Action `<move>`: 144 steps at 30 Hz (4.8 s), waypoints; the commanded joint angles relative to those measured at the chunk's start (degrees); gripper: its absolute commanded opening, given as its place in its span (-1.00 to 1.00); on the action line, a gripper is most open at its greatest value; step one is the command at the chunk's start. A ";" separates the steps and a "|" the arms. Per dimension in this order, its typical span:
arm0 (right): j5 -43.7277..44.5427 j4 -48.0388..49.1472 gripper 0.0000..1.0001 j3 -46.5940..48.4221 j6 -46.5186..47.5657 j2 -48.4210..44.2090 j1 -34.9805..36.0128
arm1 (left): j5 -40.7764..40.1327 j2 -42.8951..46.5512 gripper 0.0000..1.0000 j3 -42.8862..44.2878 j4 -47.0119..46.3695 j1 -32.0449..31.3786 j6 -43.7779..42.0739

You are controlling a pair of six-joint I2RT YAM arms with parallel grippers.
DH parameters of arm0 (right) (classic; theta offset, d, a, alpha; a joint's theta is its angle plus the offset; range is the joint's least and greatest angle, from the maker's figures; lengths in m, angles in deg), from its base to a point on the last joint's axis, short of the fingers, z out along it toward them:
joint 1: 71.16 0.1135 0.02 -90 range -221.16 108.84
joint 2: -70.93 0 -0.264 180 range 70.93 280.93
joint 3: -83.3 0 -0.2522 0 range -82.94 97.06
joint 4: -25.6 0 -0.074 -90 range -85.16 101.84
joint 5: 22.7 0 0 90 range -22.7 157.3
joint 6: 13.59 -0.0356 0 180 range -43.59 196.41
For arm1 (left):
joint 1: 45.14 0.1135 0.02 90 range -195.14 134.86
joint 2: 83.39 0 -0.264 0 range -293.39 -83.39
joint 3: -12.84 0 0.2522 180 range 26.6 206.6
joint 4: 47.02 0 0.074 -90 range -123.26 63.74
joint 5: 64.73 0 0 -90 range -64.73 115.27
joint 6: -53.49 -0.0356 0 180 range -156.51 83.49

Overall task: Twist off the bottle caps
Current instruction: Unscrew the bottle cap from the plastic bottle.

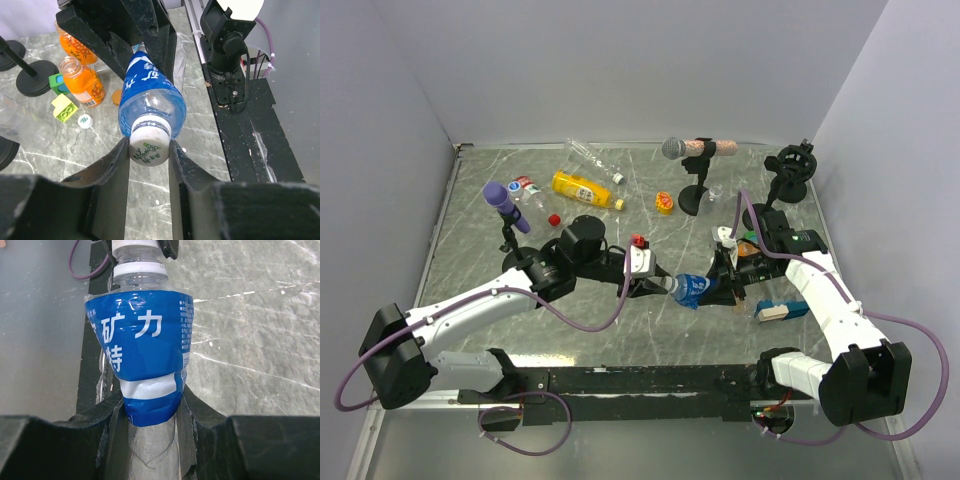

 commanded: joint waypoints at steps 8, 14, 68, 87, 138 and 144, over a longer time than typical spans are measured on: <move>-1.15 1.06 -0.68 -0.04 1.24 0.03 0.39 | -1.16 1.55 -0.99 0.62 -5.22 0.00 15.39; -1.06 1.06 -0.68 -0.04 1.24 0.38 0.39 | -12.14 1.46 -0.99 2.54 0.56 -0.44 39.29; -0.18 1.94 -0.68 -0.39 0.53 0.55 0.48 | -9.80 21.07 0.93 -11.77 -9.27 -0.79 7.45; -0.18 1.86 -0.68 -0.30 0.62 0.55 0.48 | 0.32 1.82 0.13 1.85 -0.13 -0.70 -2.07; 0.43 2.21 -0.68 -0.48 0.18 0.03 0.83 | -14.97 -0.65 -0.84 7.65 8.49 -0.35 70.09; 0.26 2.12 -0.68 -0.39 0.36 -0.06 0.83 | -13.12 -0.47 -0.06 6.69 6.82 -0.08 69.74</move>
